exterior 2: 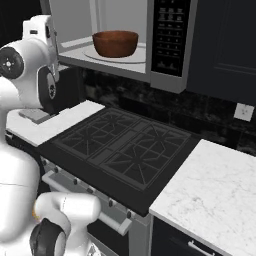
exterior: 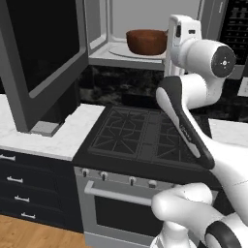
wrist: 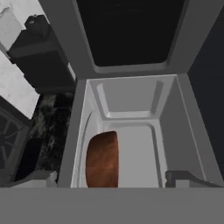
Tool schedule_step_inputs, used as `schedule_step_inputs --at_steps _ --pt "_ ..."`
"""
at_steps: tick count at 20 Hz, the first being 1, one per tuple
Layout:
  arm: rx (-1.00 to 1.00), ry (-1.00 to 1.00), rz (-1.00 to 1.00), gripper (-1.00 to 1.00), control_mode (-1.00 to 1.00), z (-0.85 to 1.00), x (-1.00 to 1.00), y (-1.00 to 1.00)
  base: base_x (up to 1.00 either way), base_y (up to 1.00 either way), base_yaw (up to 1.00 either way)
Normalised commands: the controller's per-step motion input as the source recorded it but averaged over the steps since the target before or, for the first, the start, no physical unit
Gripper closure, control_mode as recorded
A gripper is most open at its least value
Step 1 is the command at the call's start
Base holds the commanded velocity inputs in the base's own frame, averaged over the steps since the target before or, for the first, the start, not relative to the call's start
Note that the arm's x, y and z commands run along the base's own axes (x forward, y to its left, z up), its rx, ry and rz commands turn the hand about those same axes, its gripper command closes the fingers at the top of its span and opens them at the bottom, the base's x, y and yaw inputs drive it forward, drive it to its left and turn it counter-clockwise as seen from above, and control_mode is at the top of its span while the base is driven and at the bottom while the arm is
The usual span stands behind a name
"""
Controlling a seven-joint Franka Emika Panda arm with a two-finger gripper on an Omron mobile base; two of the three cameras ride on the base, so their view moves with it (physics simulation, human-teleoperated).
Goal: Pick the onion from the sink and place it in the bowl. Then pick the bowl and place it in the microwave. Then close the microwave door and press the start button.
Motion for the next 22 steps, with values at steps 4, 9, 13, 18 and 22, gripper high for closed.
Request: schedule_step_inputs --at_steps 4,9,13,18,22 --pt "0.04 -0.03 0.0 -1.0 -1.0 -0.01 -1.0 0.46 0.0 0.0 0.0" --pt "0.13 0.06 -0.01 -1.0 -1.0 0.0 -1.0 0.53 0.0 0.0 0.0" --pt "0.14 0.11 -0.02 -1.0 -1.0 0.0 -1.0 0.58 0.0 0.0 0.0" --pt "0.08 0.04 -0.04 -1.0 -1.0 0.0 -1.0 0.59 0.0 0.0 0.0" --pt "0.0 -0.04 -0.06 -1.0 -1.0 0.0 -1.0 0.7 0.0 0.0 0.0"
